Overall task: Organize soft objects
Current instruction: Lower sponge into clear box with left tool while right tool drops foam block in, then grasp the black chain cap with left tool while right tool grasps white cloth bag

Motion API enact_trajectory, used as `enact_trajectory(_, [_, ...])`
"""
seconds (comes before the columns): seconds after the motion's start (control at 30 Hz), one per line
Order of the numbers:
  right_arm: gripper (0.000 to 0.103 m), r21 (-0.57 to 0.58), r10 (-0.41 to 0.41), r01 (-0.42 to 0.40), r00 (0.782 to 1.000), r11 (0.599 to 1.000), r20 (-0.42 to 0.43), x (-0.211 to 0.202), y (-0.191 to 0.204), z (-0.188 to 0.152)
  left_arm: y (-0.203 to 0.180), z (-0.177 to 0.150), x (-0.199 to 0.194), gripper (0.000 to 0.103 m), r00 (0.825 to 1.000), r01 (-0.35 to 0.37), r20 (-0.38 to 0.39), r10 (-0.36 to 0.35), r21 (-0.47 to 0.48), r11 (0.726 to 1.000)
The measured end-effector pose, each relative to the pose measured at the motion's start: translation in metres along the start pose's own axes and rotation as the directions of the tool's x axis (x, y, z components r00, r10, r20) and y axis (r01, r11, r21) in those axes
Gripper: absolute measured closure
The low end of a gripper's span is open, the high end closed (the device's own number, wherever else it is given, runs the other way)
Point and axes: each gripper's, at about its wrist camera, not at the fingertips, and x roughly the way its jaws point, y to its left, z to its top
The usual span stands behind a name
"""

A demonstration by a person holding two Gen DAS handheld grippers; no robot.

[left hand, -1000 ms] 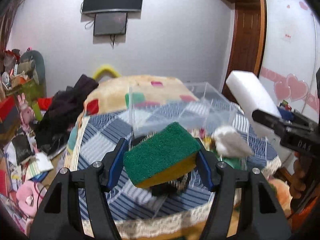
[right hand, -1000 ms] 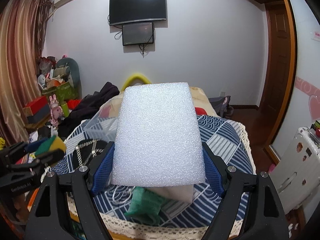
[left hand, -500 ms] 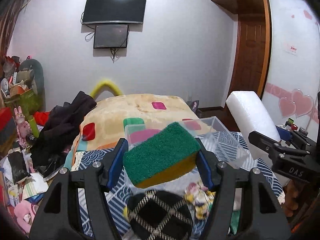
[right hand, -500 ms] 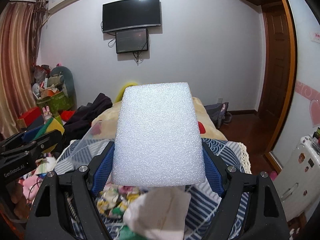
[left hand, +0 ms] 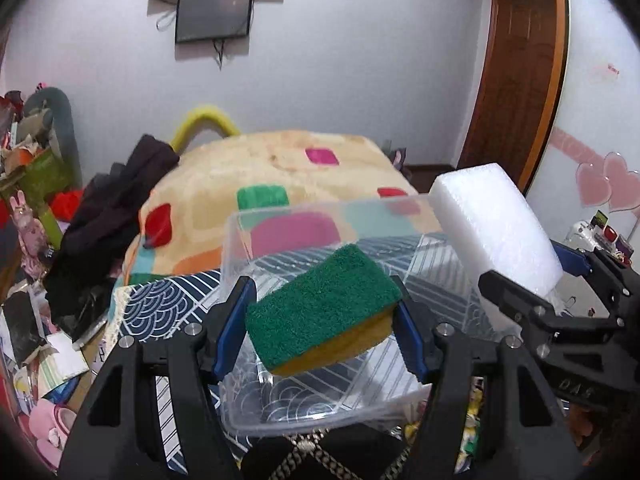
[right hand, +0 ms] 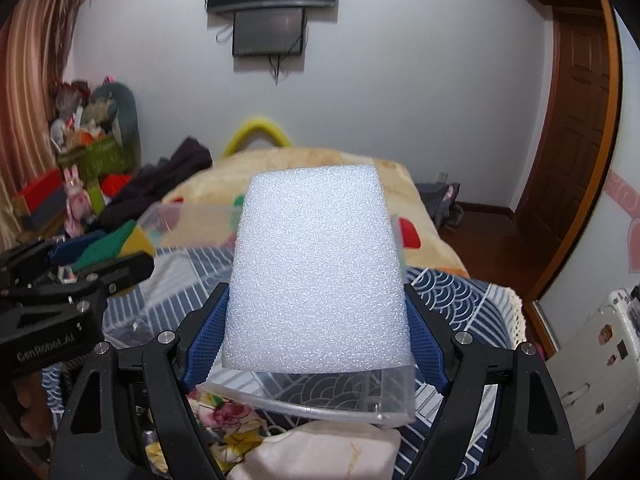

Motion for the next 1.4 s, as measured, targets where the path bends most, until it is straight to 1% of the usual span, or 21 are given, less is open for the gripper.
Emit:
enact_trajectory(0.1, [0.024, 0.000, 0.009, -0.009, 0.999, 1.000, -0.045, 0.010, 0.002, 0.003, -0.001, -0.003, 0.011, 0.038, 1.000, 0.005, -0.028, -0.004, 0.007, 1.000])
enact_trajectory(0.23, [0.024, -0.009, 0.016, -0.017, 0.997, 1.000, -0.081, 0.015, 0.003, 0.000, -0.004, -0.007, 0.015, 0.035, 0.999, 0.011, -0.044, -0.011, 0.009, 1.000])
enact_trajectory(0.3, [0.024, -0.010, 0.019, -0.020, 0.996, 1.000, -0.090, 0.016, -0.001, 0.001, -0.004, -0.009, 0.014, 0.034, 0.999, 0.001, -0.045, 0.000, 0.009, 1.000])
enact_trajectory(0.37, [0.023, -0.016, 0.019, -0.020, 0.995, 1.000, -0.096, 0.015, -0.005, 0.001, -0.003, -0.009, 0.013, 0.031, 0.999, 0.013, -0.050, -0.013, -0.004, 1.000])
enact_trajectory(0.5, [0.018, -0.004, 0.054, -0.054, 0.994, 0.999, -0.096, 0.011, -0.008, 0.003, 0.000, -0.008, 0.005, 0.026, 0.998, 0.038, -0.047, -0.039, -0.024, 0.999])
enact_trajectory(0.6, [0.017, 0.006, 0.060, -0.060, 0.995, 0.998, -0.077, 0.005, -0.010, 0.005, 0.000, -0.005, -0.007, 0.020, 0.999, 0.040, -0.021, -0.040, -0.017, 0.999])
enact_trajectory(0.67, [0.016, 0.015, 0.066, -0.066, 0.996, 0.998, -0.061, 0.000, -0.013, 0.006, 0.000, -0.003, -0.016, 0.014, 0.999, 0.034, 0.000, -0.034, -0.008, 0.999])
enact_trajectory(0.8, [0.015, 0.040, 0.074, -0.074, 0.997, 0.996, -0.012, -0.018, -0.019, 0.009, -0.004, -0.001, -0.041, 0.010, 0.998, 0.012, 0.061, -0.013, 0.016, 1.000])
enact_trajectory(0.87, [0.013, 0.049, 0.075, -0.075, 0.997, 0.996, 0.012, -0.026, -0.023, 0.009, -0.005, -0.002, -0.051, 0.003, 0.997, 0.006, 0.079, -0.008, 0.021, 1.000])
enact_trajectory(1.0, [0.010, 0.061, 0.068, -0.071, 0.996, 0.996, 0.058, -0.043, -0.025, 0.010, -0.007, -0.011, -0.070, 0.002, 0.994, 0.005, 0.105, -0.008, 0.033, 0.999])
enact_trajectory(1.07, [0.007, 0.059, 0.065, -0.069, 0.995, 0.996, 0.076, -0.051, -0.026, 0.007, -0.009, -0.018, -0.076, 0.002, 0.994, -0.003, 0.111, -0.002, 0.041, 0.999])
enact_trajectory(1.17, [0.006, 0.046, 0.049, -0.054, 0.994, 0.998, 0.095, -0.060, -0.025, 0.002, -0.009, -0.031, -0.083, 0.002, 0.993, -0.008, 0.114, 0.003, 0.043, 0.999])
enact_trajectory(1.27, [0.006, 0.033, 0.035, -0.038, 0.995, 0.999, 0.095, -0.064, -0.022, -0.007, -0.007, -0.044, -0.084, 0.002, 0.995, 0.001, 0.098, -0.003, 0.027, 1.000])
enact_trajectory(1.4, [0.006, 0.030, 0.030, -0.032, 0.997, 0.999, 0.066, -0.060, -0.017, -0.020, -0.003, -0.061, -0.078, 0.002, 0.998, 0.026, 0.058, -0.026, 0.001, 1.000])
